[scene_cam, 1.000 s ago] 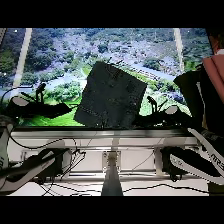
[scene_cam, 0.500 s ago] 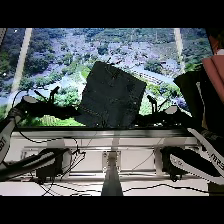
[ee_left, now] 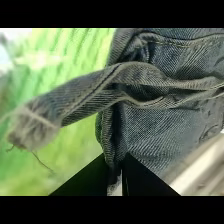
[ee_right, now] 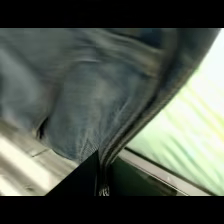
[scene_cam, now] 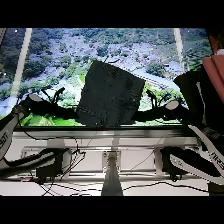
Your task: Fold the clothes and pants, and hang the long-sleeved shirts on hangers.
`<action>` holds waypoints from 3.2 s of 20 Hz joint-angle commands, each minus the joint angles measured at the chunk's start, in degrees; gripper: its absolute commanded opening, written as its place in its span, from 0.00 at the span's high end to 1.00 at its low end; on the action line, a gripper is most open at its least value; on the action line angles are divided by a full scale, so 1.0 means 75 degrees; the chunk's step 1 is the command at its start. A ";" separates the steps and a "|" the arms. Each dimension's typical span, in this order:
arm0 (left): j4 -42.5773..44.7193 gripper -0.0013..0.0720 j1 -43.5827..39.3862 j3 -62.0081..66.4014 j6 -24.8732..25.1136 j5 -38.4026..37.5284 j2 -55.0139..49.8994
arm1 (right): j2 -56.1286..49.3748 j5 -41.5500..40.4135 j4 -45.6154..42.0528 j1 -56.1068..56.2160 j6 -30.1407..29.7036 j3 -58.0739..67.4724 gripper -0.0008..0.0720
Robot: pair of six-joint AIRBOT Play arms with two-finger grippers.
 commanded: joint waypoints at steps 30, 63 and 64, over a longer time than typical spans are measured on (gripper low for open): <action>-0.0184 0.92 -0.0009 -0.0146 -0.2355 0.3037 0.4788 | 0.0994 -0.3491 -0.2716 0.2025 0.4911 0.3273 0.93; -0.0070 0.04 -0.2387 -0.0119 -0.2034 0.0119 0.1641 | -0.0568 0.3072 -0.4567 -0.0335 0.2180 0.3110 0.05; -0.0070 0.04 -0.2384 -0.0117 -0.2034 0.0122 0.1644 | -0.0507 0.3139 -0.5024 -0.0335 0.2168 0.3552 0.05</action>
